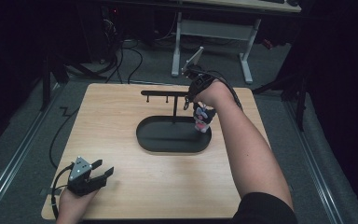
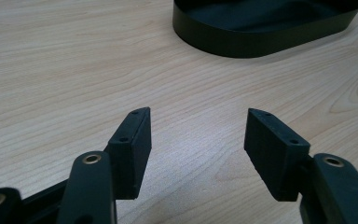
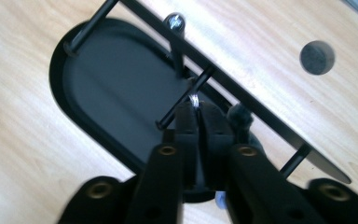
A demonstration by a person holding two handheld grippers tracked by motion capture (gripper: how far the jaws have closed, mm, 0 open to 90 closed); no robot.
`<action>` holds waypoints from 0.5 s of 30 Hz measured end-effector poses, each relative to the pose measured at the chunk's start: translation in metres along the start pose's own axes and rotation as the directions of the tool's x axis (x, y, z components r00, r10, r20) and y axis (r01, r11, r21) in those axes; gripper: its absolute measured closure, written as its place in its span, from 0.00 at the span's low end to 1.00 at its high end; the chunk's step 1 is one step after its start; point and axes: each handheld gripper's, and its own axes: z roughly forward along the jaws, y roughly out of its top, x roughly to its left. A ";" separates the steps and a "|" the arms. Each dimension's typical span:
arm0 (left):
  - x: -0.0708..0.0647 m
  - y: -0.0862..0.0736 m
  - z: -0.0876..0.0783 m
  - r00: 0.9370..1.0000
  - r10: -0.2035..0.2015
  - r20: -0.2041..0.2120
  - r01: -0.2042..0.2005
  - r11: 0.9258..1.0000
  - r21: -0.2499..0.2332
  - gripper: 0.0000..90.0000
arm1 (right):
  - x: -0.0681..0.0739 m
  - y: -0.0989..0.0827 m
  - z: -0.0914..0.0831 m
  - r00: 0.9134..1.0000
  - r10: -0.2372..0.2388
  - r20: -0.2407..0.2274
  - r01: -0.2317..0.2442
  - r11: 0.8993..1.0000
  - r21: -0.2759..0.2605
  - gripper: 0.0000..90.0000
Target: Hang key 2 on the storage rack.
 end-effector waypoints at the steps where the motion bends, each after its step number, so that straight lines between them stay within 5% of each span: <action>1: 0.000 0.000 0.000 1.000 -0.001 0.000 0.001 1.000 0.001 0.47 | 0.000 0.000 0.000 1.000 0.008 -0.005 -0.008 1.000 -0.008 0.92; 8: -0.001 0.000 0.001 1.000 0.007 0.006 -0.007 1.000 0.012 0.47 | 0.008 -0.012 -0.016 0.999 0.032 0.000 -0.032 0.997 -0.069 0.86; 15: -0.006 0.001 0.003 1.000 0.021 0.011 -0.021 1.000 0.014 0.47 | 0.023 -0.054 -0.024 1.000 -0.002 -0.006 0.001 0.986 -0.165 0.75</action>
